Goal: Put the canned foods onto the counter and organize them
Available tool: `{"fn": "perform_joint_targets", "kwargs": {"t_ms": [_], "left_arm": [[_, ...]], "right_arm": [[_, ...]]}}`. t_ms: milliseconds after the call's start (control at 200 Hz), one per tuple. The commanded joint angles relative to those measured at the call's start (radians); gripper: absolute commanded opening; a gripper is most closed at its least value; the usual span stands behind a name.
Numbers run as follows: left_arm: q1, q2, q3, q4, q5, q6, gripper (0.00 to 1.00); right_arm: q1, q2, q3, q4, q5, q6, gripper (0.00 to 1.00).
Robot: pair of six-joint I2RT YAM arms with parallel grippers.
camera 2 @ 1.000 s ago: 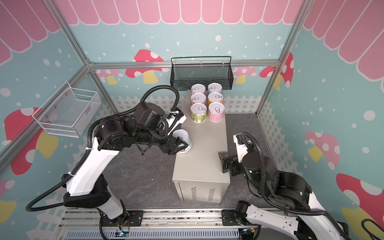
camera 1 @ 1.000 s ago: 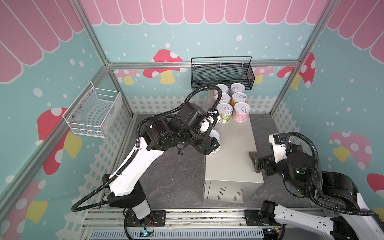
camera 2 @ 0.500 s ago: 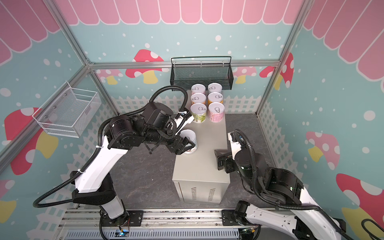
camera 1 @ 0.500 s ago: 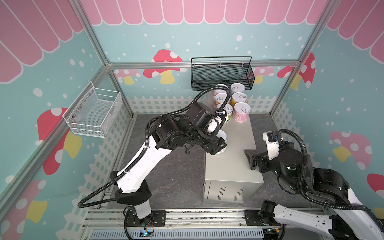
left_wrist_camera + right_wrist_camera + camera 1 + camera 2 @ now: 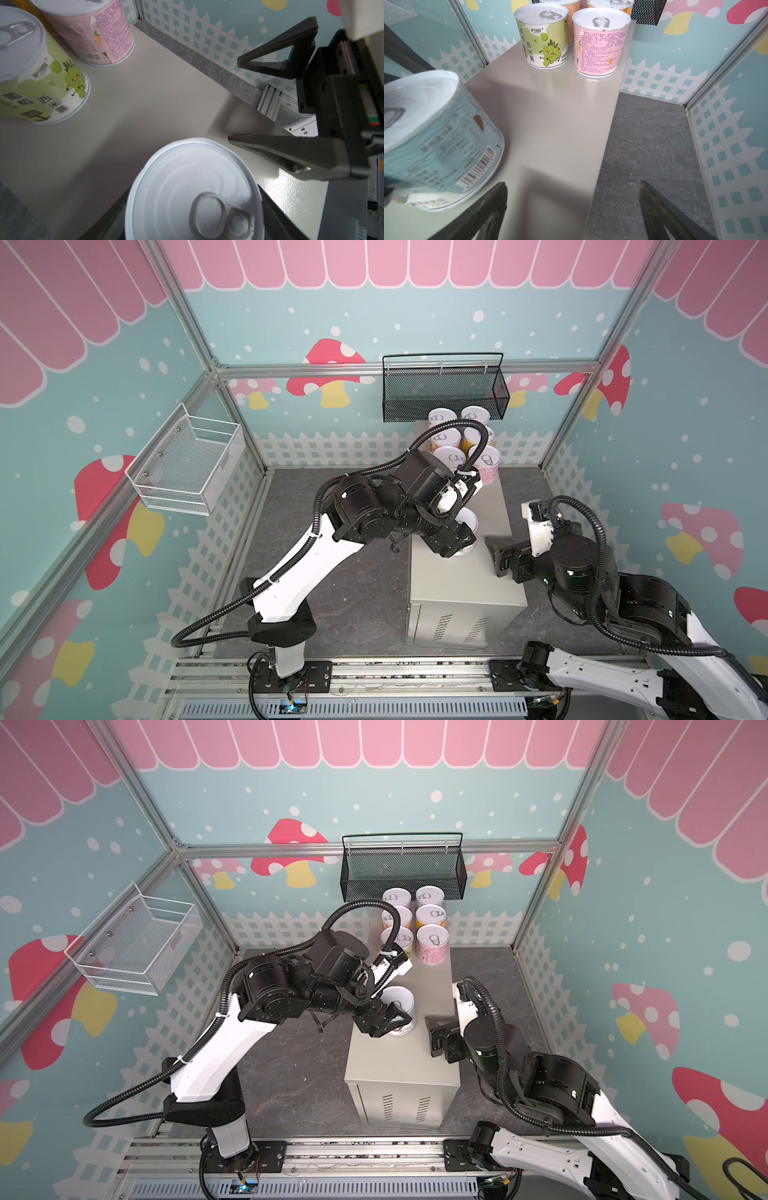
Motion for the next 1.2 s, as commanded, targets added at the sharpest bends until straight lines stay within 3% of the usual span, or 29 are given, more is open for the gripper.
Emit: {"fn": "perform_joint_targets", "kwargs": {"t_ms": [0,205,395,545,886,1196], "left_arm": [[-0.009,0.038,0.005,-0.072,0.025,0.008,0.78],[-0.010,0.028,0.024,-0.066,0.024,0.010,0.91],[-0.009,-0.032,0.040,-0.055,-0.022,0.023,0.99],[0.024,-0.092,0.038,-0.043,-0.072,0.030,0.99],[0.210,-0.169,-0.093,0.124,-0.144,-0.008,0.99],[0.239,-0.130,-0.263,0.330,-0.245,-0.005,0.99]], "right_arm": [[0.007,-0.014,-0.002,-0.030,0.044,0.034,0.99],[0.007,-0.019,-0.008,-0.054,0.122,0.050,0.99],[0.007,0.052,0.045,-0.048,0.108,0.014,0.99],[0.004,0.100,0.090,-0.030,0.116,-0.014,0.99],[-0.006,0.127,0.090,0.005,0.097,-0.026,0.99],[-0.008,0.072,0.058,0.007,0.092,-0.009,0.99]]}}
